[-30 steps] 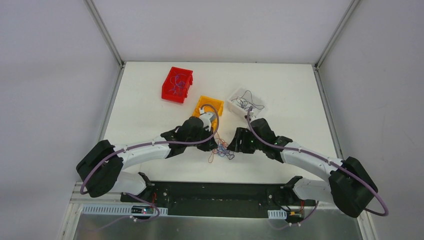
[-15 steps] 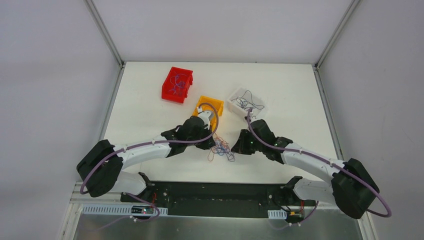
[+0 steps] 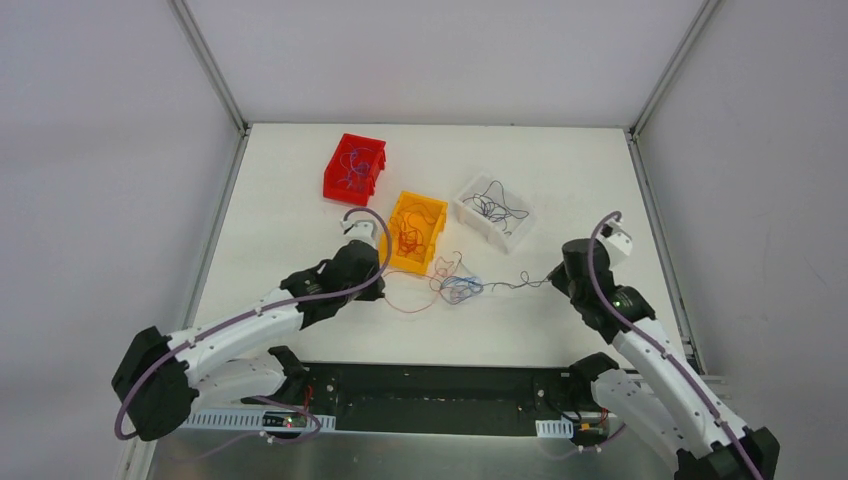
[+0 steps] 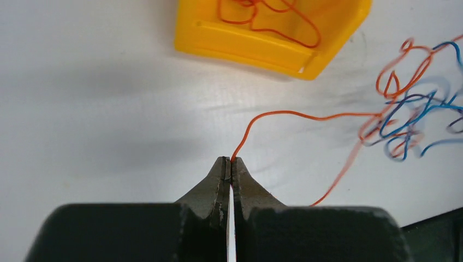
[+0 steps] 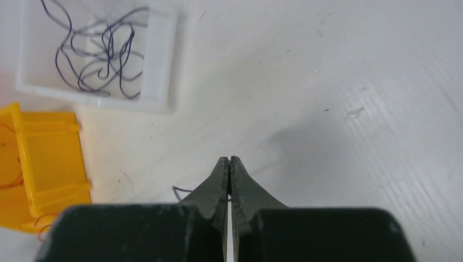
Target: Untangle the cables
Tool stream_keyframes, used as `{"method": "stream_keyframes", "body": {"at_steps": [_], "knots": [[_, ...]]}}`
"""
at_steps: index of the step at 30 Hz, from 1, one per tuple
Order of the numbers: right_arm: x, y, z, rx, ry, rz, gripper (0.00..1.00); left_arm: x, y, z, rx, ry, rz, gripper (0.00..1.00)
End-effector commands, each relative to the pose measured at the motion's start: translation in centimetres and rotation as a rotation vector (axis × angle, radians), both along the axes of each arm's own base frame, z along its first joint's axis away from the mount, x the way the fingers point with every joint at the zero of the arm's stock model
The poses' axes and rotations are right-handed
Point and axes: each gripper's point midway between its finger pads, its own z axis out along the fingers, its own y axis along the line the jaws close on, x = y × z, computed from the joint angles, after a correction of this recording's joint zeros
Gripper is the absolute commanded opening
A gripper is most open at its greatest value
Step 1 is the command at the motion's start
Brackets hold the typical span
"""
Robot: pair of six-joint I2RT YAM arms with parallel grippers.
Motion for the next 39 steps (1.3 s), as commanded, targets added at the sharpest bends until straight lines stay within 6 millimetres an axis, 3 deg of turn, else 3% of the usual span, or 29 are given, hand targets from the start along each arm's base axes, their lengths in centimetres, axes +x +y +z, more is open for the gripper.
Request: {"method": "stream_keyframes", "body": {"at_steps": [1,5,12,16,20,23,25,27,28,31,35,39], "knots": [[-1.0,-5.9,1.9,-0.088,-0.074,-0.275,0.00,-1.0,6.9,-0.3,0.132,-0.010,0.214,0.00],[-1.6,-8.6,2.7,-0.104,-0.105,-0.422,0.00,-1.6,10.7,1.7,0.123,-0.080,0.338,0.00],[-3.3,-12.2,4.1,-0.081,-0.199,-0.666,0.00,-2.5,14.8,4.6,0.090,-0.182,0.516,0.00],[-3.3,-12.3,4.2,-0.021,-0.255,-0.690,0.00,-3.4,18.5,5.0,0.095,-0.226,0.728,0.00],[-1.2,-7.5,3.2,0.024,-0.157,-0.369,0.00,-2.8,17.0,5.1,0.027,-0.235,0.681,0.00],[-0.1,-1.6,2.4,0.104,-0.077,-0.006,0.03,-1.9,13.8,4.9,-0.005,-0.227,0.508,0.00],[-0.4,1.3,1.8,0.168,-0.020,0.150,0.23,-1.5,10.9,5.0,-0.042,-0.218,0.357,0.00],[-0.9,3.1,1.2,0.210,0.020,0.242,0.59,-1.3,8.9,5.1,-0.067,-0.207,0.255,0.00],[-1.2,3.8,1.0,0.215,0.034,0.284,0.69,-1.2,8.0,5.1,-0.073,-0.200,0.213,0.00],[-1.7,6.4,1.1,0.211,0.024,0.437,0.86,-1.1,7.2,4.8,-0.057,-0.184,0.164,0.00],[-3.8,12.5,2.0,0.183,0.008,0.781,0.91,-0.9,7.4,5.0,-0.041,-0.196,0.169,0.00],[-3.7,16.2,1.7,0.099,-0.001,0.912,0.89,-0.8,8.0,5.6,-0.050,-0.232,0.194,0.00]]}}
